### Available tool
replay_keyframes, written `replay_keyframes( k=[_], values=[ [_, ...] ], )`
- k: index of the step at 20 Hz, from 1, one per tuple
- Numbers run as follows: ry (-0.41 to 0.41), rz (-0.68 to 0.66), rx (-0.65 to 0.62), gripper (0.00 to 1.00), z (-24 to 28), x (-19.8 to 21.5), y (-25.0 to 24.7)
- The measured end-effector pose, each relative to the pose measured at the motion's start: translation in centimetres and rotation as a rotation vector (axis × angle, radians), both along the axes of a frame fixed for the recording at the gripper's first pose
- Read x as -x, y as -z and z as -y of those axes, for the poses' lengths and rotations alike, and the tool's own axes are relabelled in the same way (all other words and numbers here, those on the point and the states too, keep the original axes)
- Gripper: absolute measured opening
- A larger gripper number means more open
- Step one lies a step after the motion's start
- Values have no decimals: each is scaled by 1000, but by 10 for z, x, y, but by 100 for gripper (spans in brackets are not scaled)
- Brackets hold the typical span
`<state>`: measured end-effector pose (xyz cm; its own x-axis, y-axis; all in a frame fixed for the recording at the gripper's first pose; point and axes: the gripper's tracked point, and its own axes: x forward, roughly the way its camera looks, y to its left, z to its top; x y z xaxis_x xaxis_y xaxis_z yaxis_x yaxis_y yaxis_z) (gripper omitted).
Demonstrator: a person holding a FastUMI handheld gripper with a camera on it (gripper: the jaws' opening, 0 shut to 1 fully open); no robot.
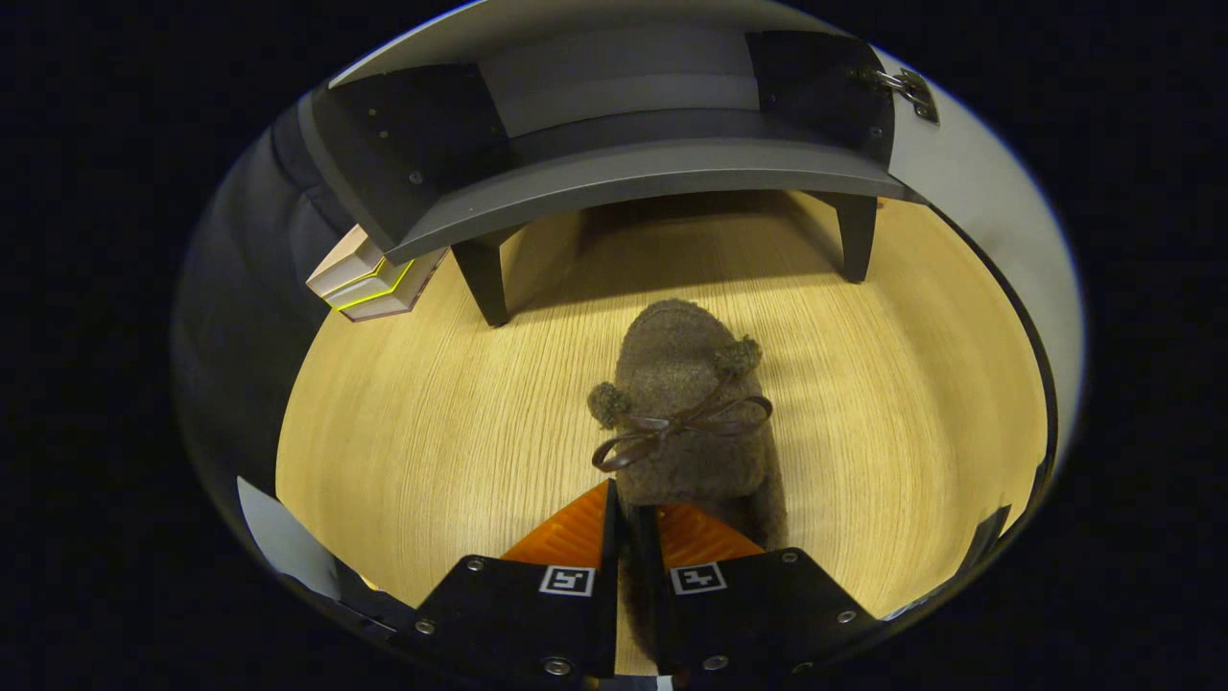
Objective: Open the shoe cabinet door, grab the shoes and put them into the shoe cabinet, then close the shoe cabinet door.
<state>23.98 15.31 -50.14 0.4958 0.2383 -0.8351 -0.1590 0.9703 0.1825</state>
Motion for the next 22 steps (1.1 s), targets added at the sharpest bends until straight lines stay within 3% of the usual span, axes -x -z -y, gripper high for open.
replay_keyframes(
  k=[5,10,17,22],
  values=[
    [-3,39,9,10,-4,-16,6],
    [-16,59,29,5,3,-6,-8],
    [-16,127,4,5,8,26,-72],
    [-11,241,-1,5,13,28,-149]
  ],
)
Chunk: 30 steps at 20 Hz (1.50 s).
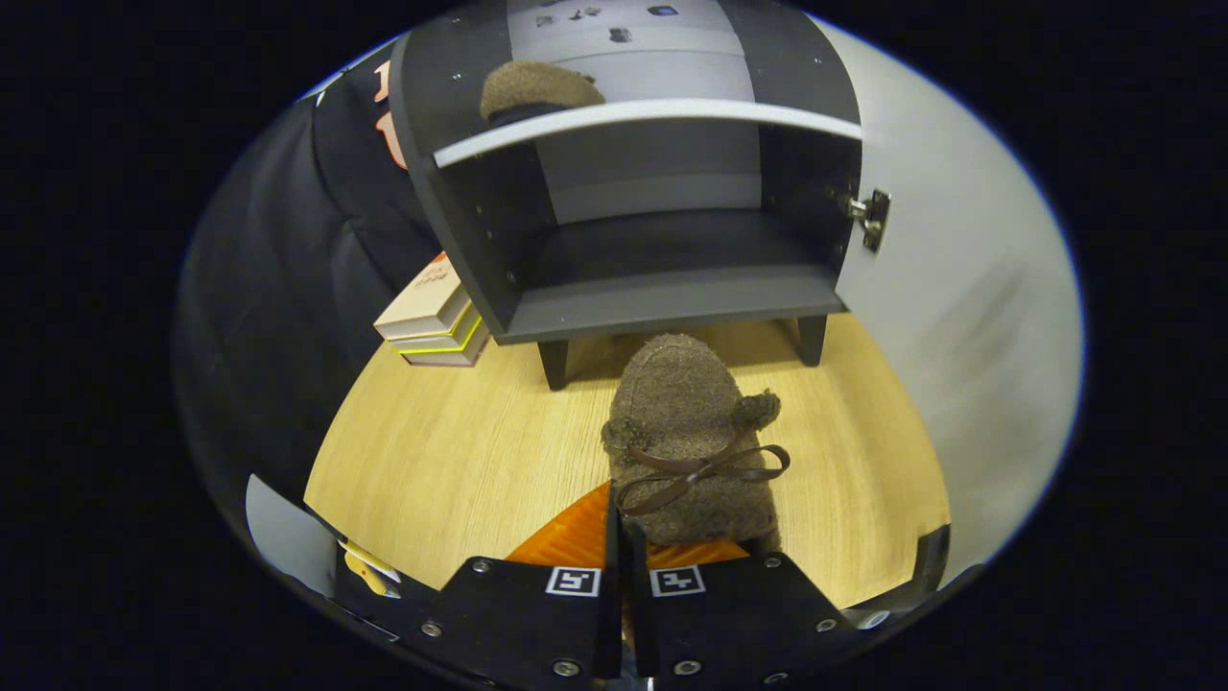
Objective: Open the shoe cabinet door, grab the shoes and put them into the shoe cabinet, then close the shoe cabinet door.
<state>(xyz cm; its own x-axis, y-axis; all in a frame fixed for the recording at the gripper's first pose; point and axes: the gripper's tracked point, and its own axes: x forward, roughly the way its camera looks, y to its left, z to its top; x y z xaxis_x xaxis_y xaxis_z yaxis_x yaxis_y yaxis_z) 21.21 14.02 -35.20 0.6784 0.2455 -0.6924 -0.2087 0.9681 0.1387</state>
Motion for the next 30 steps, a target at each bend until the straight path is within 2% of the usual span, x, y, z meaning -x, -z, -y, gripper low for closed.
replay_keyframes(
  k=[3,8,19,25,30],
  values=[
    [-7,71,-12,5,-6,-8,-50],
    [-7,179,-1,5,-15,-41,-99],
    [22,346,48,5,1,-153,-224],
    [40,367,44,5,2,-221,-245],
    [39,344,65,5,1,-278,-241]
  ],
)
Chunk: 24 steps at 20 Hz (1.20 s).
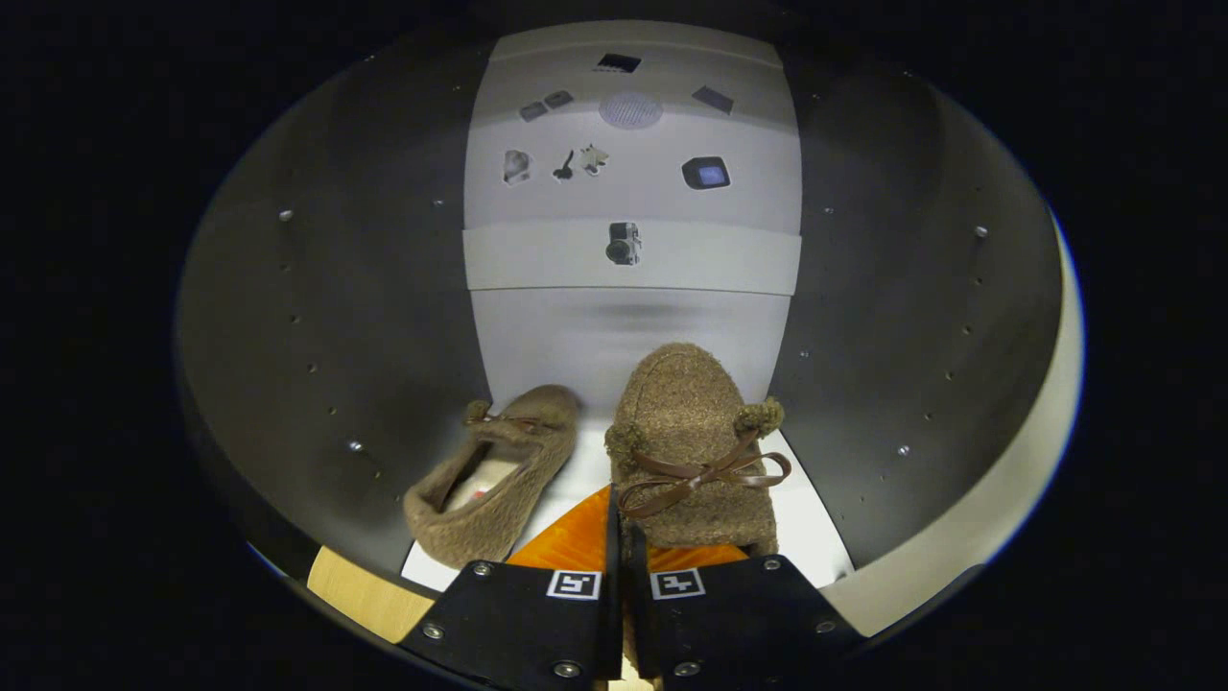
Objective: Open the shoe cabinet door, grab the shoes and put them into the shoe cabinet, then close the shoe cabinet door.
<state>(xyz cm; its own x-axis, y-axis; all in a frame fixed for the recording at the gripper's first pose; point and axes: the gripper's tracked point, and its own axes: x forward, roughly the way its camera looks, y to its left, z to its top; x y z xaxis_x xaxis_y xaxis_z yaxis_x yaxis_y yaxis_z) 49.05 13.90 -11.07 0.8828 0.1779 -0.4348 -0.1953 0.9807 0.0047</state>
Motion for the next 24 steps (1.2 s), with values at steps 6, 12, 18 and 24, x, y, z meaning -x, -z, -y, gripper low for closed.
replay_keyframes(
  k=[6,12,18,24],
  values=[
    [9,-67,19,5,-3,-52,25],
    [38,-122,12,5,1,-70,46],
    [45,-143,4,14,-3,-65,52],
    [57,-109,6,13,3,-40,36]
  ],
)
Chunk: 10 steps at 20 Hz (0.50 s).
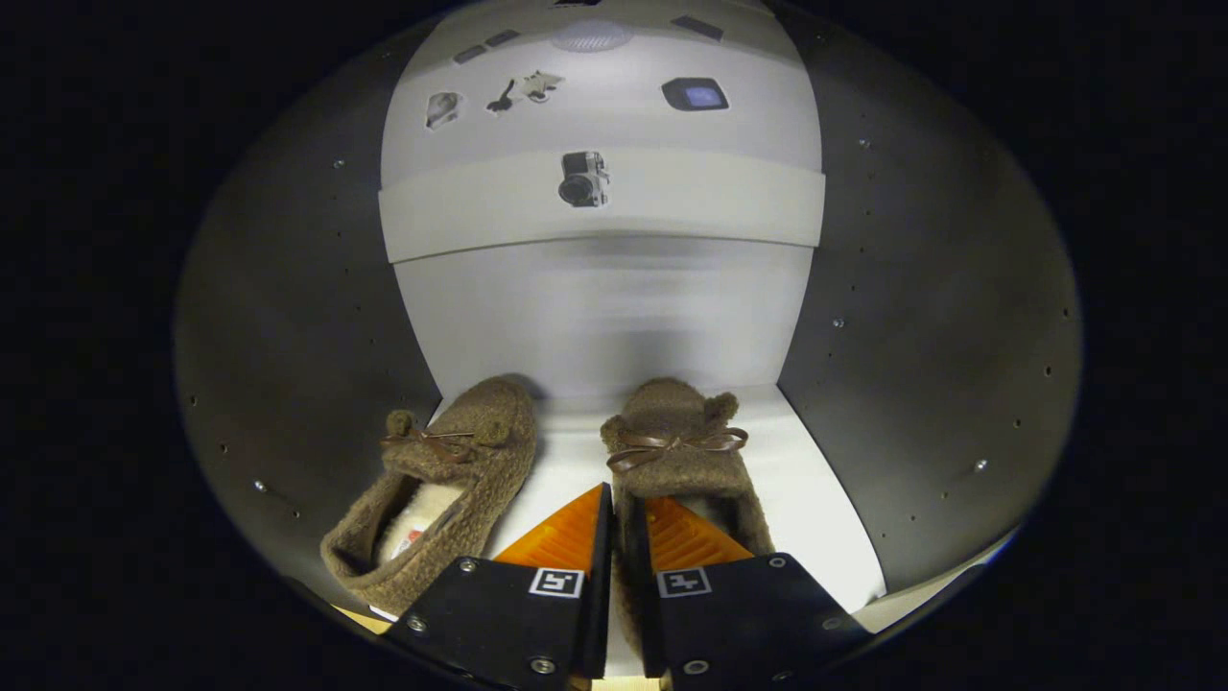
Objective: Open the shoe cabinet door, grab the shoes and put them into the shoe cabinet, then close the shoe cabinet door.
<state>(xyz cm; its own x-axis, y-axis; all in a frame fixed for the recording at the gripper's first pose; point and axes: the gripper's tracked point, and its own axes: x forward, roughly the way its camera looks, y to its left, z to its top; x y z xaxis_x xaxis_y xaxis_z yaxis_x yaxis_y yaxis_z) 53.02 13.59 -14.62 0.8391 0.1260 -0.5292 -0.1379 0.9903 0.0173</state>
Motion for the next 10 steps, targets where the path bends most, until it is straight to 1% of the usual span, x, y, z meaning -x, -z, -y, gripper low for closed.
replay_keyframes(
  k=[10],
  values=[
    [13,81,6,14,12,71,-47]
  ],
)
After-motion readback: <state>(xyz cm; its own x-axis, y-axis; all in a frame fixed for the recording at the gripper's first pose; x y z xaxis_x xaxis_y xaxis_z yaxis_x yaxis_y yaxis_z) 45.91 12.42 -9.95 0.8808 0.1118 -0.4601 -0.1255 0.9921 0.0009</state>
